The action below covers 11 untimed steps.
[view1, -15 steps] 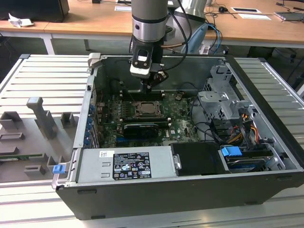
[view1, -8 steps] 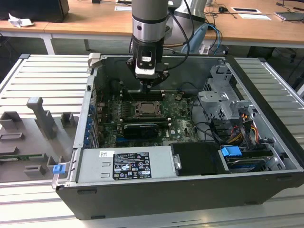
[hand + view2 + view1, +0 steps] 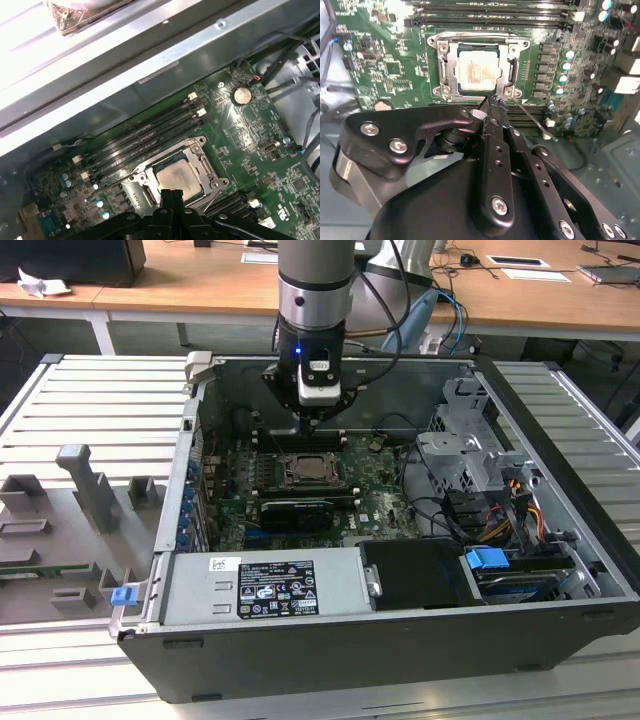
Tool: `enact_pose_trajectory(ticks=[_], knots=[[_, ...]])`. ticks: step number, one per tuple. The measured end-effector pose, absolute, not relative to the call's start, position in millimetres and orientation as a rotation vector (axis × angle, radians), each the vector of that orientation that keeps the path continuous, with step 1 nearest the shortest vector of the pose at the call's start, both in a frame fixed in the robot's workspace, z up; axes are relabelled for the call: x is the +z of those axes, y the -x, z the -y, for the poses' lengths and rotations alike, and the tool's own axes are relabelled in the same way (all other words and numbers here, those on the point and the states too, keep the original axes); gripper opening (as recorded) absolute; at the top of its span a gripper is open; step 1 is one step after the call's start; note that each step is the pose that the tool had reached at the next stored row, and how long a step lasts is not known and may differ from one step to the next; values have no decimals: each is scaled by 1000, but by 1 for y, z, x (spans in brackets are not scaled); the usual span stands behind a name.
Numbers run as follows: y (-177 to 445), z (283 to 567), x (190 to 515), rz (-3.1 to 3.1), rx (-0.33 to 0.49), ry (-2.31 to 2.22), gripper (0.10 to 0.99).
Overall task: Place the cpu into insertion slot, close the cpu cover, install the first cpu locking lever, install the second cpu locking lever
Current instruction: 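Install the first cpu locking lever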
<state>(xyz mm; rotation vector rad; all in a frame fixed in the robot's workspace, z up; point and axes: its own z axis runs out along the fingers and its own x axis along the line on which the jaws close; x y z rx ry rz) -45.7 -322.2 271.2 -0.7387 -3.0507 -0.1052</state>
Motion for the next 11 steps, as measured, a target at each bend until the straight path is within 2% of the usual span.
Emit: enact_pose_trajectory(ticks=[11], knots=[[46,322,270,3106,-105,402,106]])
